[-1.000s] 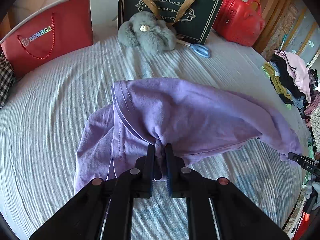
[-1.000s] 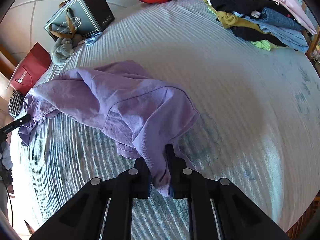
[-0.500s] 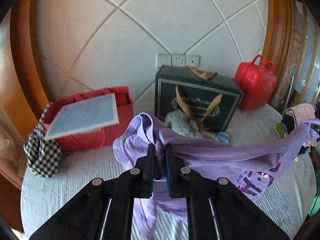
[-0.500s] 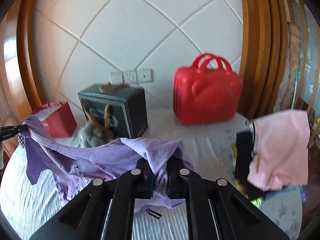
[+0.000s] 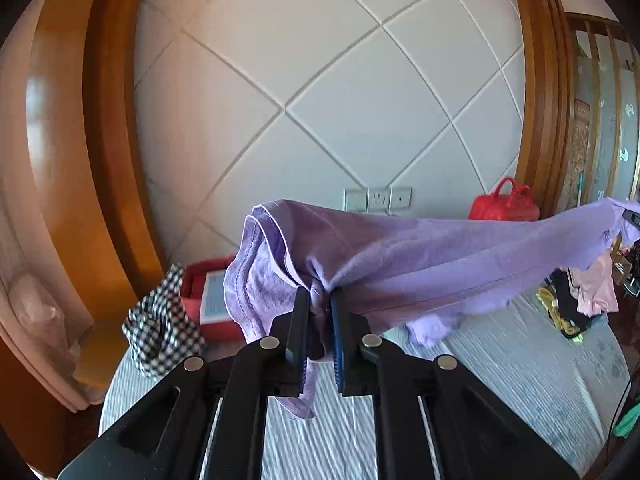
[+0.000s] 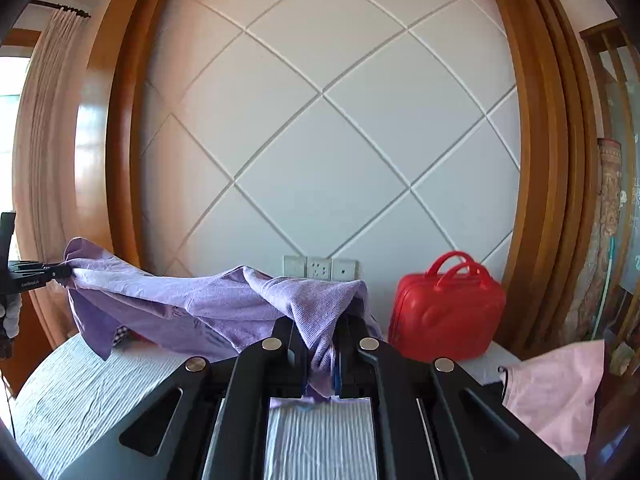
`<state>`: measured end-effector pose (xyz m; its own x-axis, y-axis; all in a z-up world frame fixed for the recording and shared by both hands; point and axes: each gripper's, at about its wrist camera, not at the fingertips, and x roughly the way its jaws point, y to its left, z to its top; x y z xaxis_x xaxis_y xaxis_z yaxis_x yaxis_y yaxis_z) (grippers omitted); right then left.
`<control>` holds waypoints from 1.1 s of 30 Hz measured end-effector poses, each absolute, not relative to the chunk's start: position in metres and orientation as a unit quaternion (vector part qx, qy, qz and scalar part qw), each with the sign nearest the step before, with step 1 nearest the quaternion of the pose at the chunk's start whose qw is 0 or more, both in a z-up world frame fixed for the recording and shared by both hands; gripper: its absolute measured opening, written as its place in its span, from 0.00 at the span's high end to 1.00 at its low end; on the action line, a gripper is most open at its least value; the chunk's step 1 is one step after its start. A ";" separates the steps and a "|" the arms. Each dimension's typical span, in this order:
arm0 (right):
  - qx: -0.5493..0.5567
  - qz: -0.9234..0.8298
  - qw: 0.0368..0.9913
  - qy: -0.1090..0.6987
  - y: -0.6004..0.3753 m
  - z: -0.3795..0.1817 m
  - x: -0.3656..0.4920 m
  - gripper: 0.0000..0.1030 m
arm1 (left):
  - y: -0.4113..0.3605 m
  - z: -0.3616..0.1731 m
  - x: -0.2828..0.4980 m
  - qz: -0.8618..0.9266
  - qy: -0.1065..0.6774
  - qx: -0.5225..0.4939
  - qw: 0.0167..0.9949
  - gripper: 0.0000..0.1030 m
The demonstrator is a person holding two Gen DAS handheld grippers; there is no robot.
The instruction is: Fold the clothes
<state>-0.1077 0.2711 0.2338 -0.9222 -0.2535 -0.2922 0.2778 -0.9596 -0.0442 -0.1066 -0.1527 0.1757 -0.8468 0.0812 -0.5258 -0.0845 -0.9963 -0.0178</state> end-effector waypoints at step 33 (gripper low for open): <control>0.470 -0.876 0.107 -0.007 0.304 0.001 -0.098 0.78 | -0.187 -0.076 -0.082 0.856 -0.042 -0.516 -0.012 0.57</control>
